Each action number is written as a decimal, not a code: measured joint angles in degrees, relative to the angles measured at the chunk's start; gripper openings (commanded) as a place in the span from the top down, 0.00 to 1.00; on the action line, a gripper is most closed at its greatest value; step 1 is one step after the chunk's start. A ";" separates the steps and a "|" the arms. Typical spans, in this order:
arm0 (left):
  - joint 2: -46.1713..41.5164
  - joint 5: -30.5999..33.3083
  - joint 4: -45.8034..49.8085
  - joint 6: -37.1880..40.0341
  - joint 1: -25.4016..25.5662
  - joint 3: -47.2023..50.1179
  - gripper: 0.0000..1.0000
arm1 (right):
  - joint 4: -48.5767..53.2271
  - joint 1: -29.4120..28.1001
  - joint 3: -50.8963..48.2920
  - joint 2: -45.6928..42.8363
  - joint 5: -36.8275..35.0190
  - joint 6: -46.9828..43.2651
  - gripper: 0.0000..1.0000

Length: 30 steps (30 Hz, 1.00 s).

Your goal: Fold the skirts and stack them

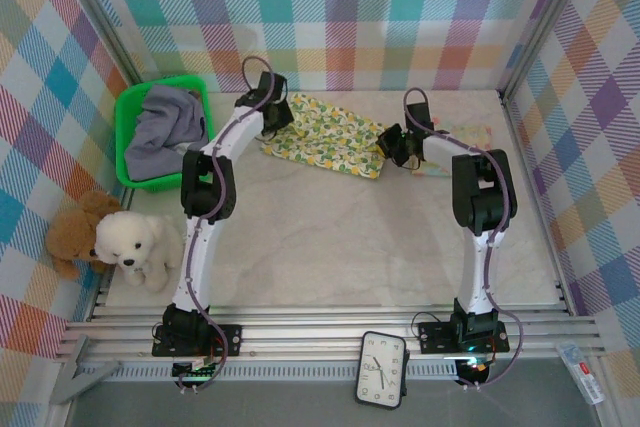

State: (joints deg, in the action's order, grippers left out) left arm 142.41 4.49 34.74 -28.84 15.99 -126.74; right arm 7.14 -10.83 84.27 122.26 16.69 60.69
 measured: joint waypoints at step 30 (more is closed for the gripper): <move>-54.40 1.73 1.11 -16.31 3.74 53.24 1.00 | 13.66 -0.07 -23.06 -29.79 12.52 -16.44 0.93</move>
State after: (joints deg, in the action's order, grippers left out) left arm 88.01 6.22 35.86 -45.15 19.73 -73.49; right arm 20.80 -10.90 61.21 92.47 29.21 44.25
